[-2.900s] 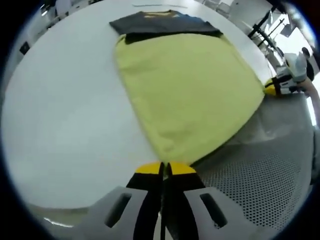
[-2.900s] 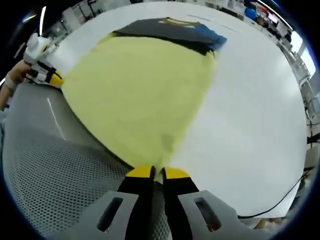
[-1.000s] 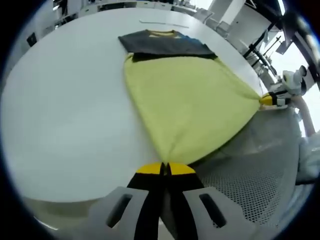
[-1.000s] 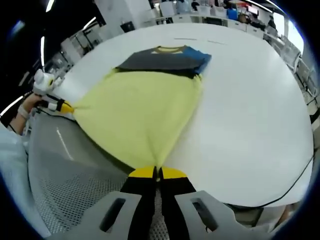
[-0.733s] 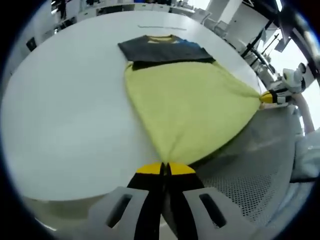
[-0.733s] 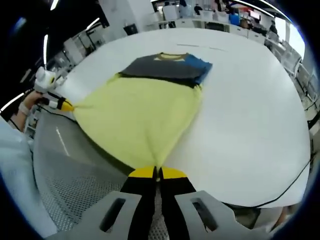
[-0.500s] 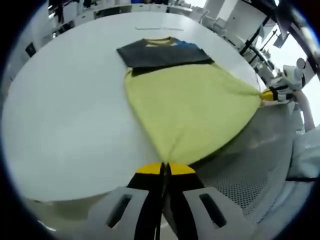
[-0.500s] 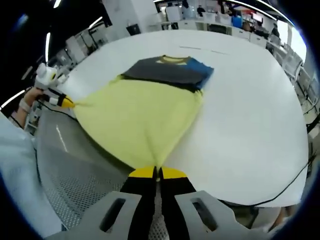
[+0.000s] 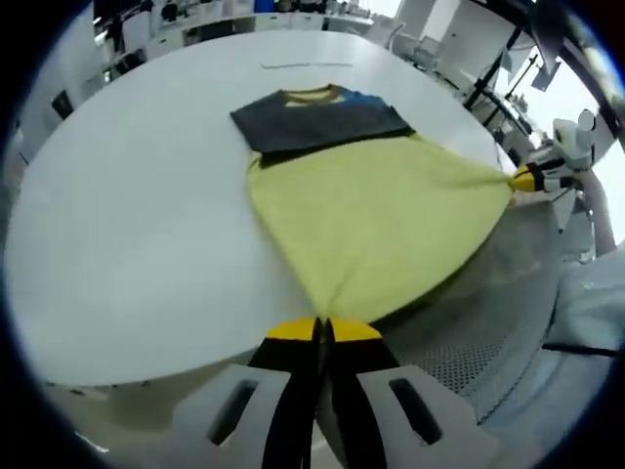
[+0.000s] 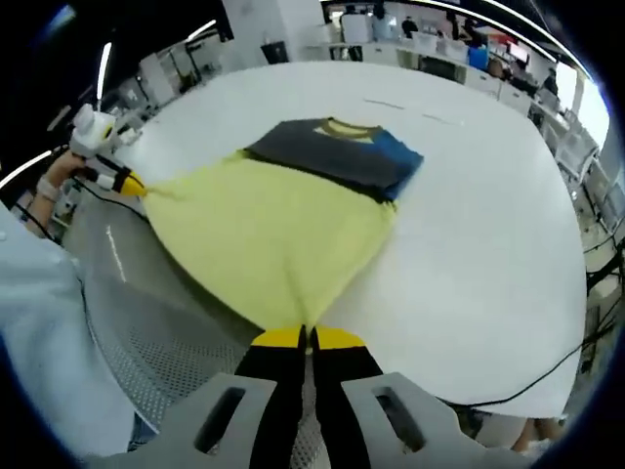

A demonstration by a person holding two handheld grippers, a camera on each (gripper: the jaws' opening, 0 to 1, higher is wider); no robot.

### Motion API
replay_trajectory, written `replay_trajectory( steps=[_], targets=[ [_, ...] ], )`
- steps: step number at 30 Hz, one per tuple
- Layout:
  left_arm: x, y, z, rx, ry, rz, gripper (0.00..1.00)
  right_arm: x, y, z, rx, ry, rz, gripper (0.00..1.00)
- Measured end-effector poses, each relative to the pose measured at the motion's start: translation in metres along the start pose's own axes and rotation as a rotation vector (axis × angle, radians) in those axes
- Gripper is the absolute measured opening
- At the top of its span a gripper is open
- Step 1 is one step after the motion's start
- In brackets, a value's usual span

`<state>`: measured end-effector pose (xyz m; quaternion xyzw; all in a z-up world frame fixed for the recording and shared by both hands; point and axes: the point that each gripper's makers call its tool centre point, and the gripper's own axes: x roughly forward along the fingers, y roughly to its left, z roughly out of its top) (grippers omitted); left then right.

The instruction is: Fold the garment on the visible template until the final outline fits inside the template.

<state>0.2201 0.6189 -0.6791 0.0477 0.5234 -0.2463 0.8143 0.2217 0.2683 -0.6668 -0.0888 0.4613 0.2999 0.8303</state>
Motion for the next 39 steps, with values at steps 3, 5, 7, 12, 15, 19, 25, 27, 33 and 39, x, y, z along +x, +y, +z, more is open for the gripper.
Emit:
replay_trajectory(
  steps=[3,5,7,12,15,19,25,27,33,39],
  targets=[
    [-0.001,-0.002,-0.002,-0.007,0.006,-0.007,0.0,-0.001,0.001,-0.001,-0.012,0.011,-0.001,0.03],
    [-0.003,-0.004,-0.003,-0.005,0.009,-0.007,0.0,-0.003,0.003,-0.001,-0.015,0.018,0.004,0.03],
    [-0.004,-0.005,-0.003,-0.009,0.008,-0.009,0.0,-0.005,0.005,0.0,-0.018,0.02,0.008,0.03],
    [-0.009,-0.007,-0.001,0.0,0.011,-0.008,0.0,-0.009,0.002,-0.001,-0.024,0.032,0.006,0.03],
    [-0.01,-0.01,-0.002,0.008,0.022,-0.017,0.0,-0.012,0.001,0.002,-0.031,0.03,0.004,0.03],
    [-0.015,-0.012,0.0,0.024,0.026,-0.018,0.0,-0.018,0.004,0.006,-0.054,0.041,0.002,0.03],
    [-0.023,-0.013,0.0,0.031,0.021,-0.008,0.0,-0.026,0.007,0.016,-0.072,0.021,-0.004,0.03],
    [-0.027,-0.011,0.003,0.032,0.001,0.005,0.0,-0.029,0.008,0.019,-0.079,0.014,-0.008,0.03],
    [-0.038,-0.014,0.006,0.05,-0.004,0.013,0.0,-0.039,0.012,0.025,-0.109,0.011,-0.013,0.03],
    [-0.045,-0.014,0.011,0.068,-0.008,0.023,0.0,-0.047,0.016,0.03,-0.138,0.007,-0.013,0.03]
  ],
)
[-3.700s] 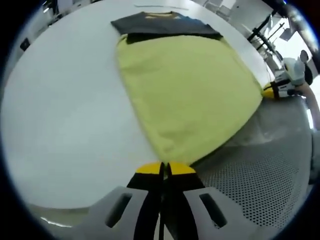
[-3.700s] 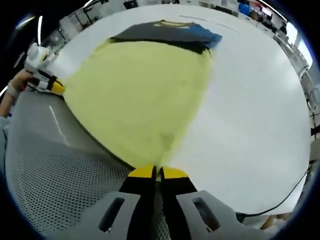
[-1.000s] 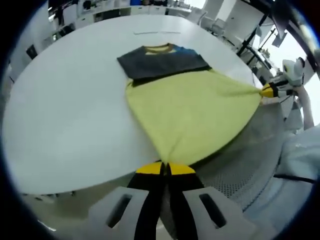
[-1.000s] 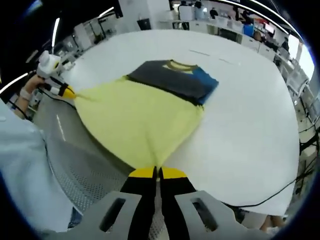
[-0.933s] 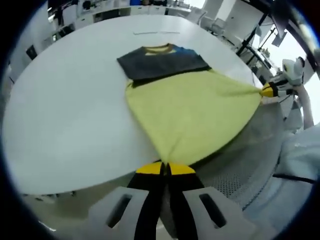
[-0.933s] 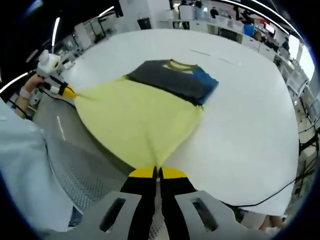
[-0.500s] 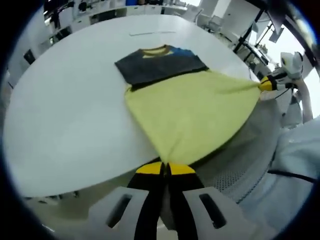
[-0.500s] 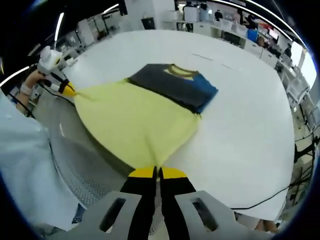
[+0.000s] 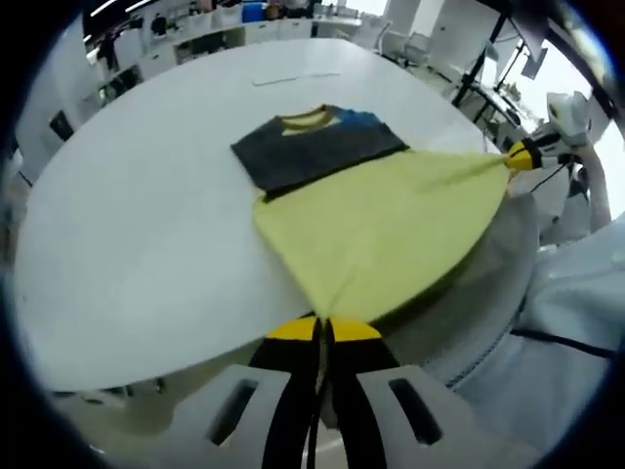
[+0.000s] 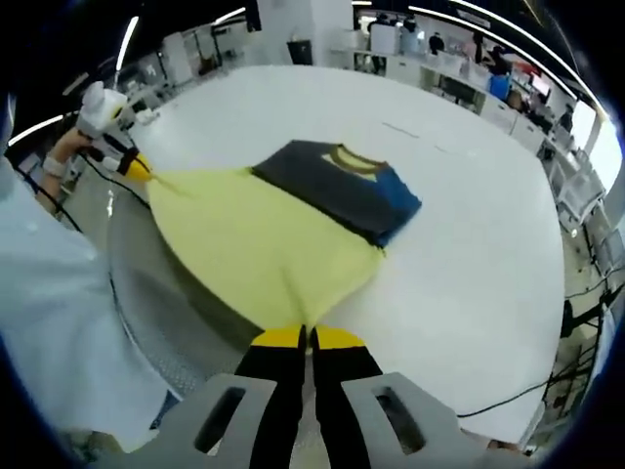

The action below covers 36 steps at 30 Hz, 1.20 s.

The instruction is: Fold the garment on the visible template until the final outline fits inside the template.

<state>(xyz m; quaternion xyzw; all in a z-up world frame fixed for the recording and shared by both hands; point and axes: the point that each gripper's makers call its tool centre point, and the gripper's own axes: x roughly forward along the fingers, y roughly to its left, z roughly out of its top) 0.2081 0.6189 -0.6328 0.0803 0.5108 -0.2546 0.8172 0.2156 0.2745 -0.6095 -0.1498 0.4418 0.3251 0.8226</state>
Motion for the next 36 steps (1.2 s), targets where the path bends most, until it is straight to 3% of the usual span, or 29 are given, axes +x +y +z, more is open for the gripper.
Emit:
replay_trajectory(
  steps=[36],
  targets=[
    [-0.05,-0.009,0.02,0.104,-0.047,0.055,0.0,-0.037,-0.002,0.019,-0.104,-0.006,-0.019,0.03]
  ],
)
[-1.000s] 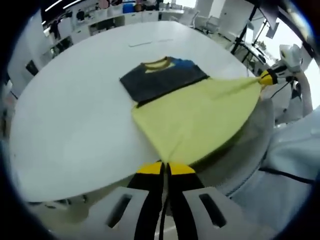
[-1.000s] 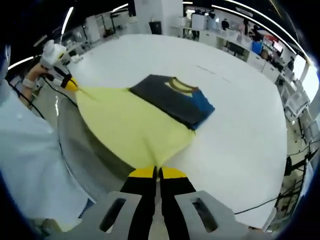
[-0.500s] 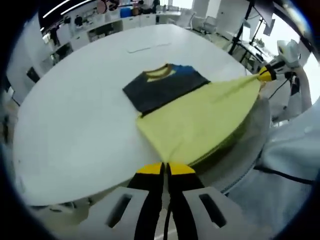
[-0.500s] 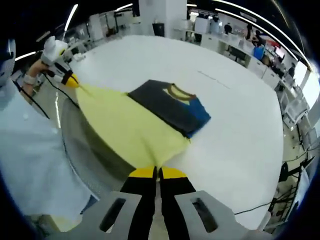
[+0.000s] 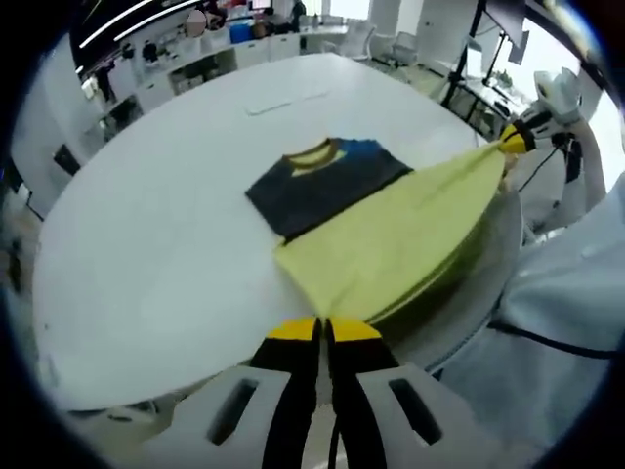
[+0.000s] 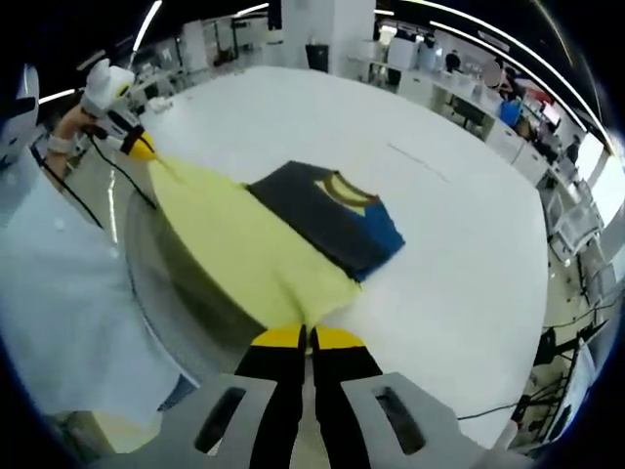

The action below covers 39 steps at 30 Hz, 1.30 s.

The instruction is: Fold the garment on the visible template until the final outline fits inside the template.

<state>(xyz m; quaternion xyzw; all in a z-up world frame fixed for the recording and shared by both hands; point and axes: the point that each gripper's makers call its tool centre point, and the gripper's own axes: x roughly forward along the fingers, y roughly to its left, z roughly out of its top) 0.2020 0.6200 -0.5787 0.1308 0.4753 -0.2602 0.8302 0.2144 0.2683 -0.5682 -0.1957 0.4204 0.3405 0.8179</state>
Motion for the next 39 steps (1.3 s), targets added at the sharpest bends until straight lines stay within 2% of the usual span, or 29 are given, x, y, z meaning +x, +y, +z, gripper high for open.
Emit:
replay_trajectory(
  steps=[16,39],
  targets=[
    [-0.018,-0.001,0.011,0.042,-0.023,0.022,0.0,-0.016,0.0,0.009,-0.04,0.002,-0.007,0.03],
    [-0.043,-0.002,0.026,0.088,-0.076,0.068,0.0,-0.039,0.0,0.027,-0.103,-0.039,-0.041,0.03]
  ],
)
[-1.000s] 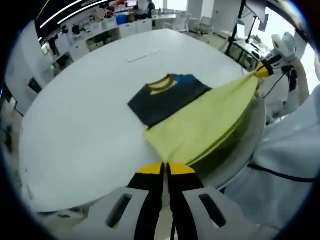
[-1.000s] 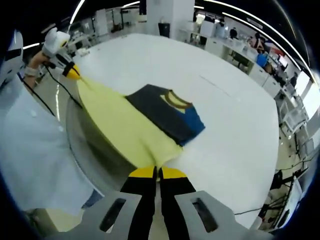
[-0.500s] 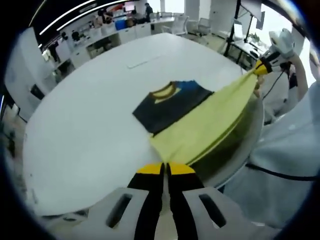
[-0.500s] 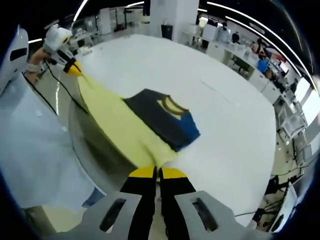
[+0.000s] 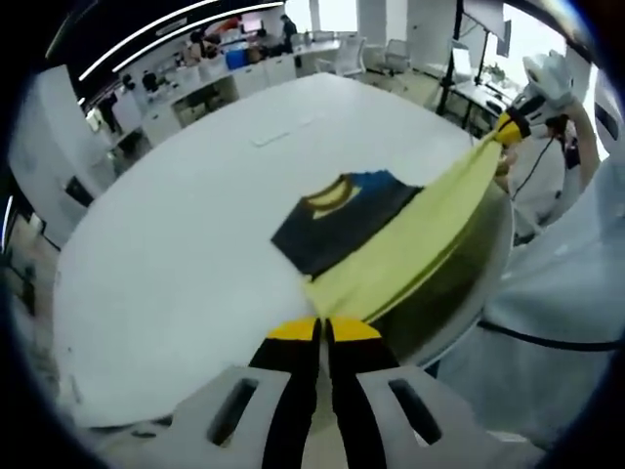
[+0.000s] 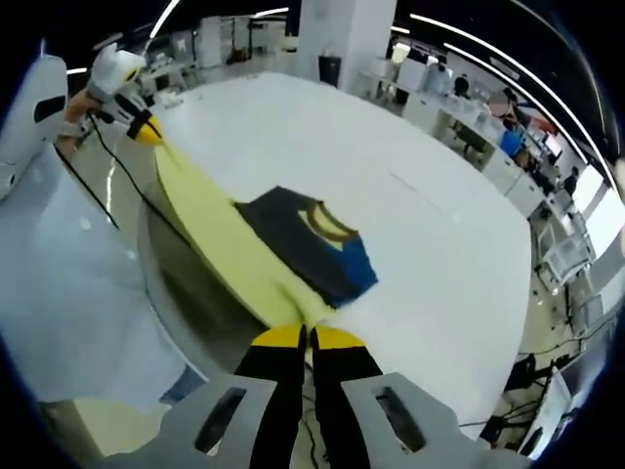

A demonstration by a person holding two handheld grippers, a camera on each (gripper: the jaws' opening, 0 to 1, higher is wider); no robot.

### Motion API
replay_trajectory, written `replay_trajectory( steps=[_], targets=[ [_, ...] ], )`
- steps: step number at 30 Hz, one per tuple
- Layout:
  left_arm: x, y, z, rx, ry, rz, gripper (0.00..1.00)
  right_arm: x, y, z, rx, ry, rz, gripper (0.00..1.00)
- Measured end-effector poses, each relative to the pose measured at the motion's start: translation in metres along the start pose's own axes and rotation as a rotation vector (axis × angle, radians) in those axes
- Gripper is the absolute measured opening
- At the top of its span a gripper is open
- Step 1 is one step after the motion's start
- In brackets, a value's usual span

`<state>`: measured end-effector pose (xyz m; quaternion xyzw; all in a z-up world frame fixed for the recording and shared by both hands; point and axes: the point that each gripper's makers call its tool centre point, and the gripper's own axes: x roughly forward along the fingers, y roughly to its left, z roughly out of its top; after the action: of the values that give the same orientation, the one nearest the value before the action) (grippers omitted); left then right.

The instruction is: Fold the garment on the visible template until the final outline fits inside the template.

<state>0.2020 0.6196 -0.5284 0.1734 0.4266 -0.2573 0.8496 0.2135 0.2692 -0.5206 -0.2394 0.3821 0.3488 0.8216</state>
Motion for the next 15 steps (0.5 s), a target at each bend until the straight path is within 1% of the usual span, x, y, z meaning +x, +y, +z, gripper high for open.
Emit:
replay_trajectory(
  steps=[7,15],
  targets=[
    [-0.0076,0.0017,0.0044,0.014,-0.017,0.018,0.0,-0.0058,0.0,0.0056,-0.017,-0.014,-0.008,0.03],
    [-0.0068,0.0025,0.0072,0.024,-0.025,0.02,0.0,-0.0041,-0.0004,0.004,-0.017,-0.013,-0.007,0.03]
  ],
)
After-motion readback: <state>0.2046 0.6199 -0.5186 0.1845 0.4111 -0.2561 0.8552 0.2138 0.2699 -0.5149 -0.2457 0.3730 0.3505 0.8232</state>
